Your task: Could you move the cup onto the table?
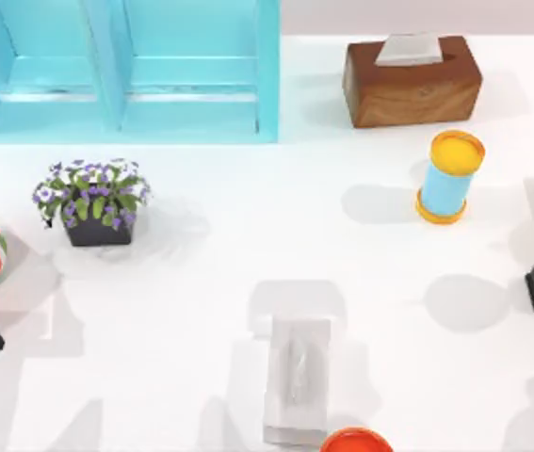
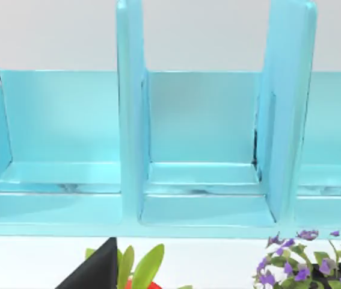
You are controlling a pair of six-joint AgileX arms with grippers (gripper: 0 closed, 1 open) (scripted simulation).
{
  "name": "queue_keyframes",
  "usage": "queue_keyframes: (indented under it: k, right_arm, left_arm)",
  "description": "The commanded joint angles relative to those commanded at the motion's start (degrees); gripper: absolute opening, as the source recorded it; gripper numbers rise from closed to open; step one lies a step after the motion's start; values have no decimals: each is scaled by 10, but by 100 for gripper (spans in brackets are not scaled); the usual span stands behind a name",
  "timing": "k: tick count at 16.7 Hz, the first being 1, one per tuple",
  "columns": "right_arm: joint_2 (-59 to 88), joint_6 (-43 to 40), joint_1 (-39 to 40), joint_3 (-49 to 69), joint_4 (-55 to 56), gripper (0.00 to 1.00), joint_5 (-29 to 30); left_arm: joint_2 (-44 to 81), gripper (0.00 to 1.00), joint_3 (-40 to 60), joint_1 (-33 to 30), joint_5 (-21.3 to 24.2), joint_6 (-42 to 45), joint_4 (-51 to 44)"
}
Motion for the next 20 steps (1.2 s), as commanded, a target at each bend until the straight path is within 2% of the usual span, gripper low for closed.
queue_keyframes:
  k: [5, 11, 15, 20]
  right_arm:
    - [106, -57, -57, 98, -96, 100, -4]
    - [109, -59, -58, 100, -97, 100, -4]
    - [112, -57, -57, 49, -45, 100, -4]
    - [152, -55, -55, -37, 89, 100, -6]
  left_arm:
    - [0, 100, 0, 0, 0, 0, 0]
    - [0, 100, 0, 0, 0, 0, 0]
    - [0, 100, 0, 0, 0, 0, 0]
    - [0, 100, 0, 0, 0, 0, 0]
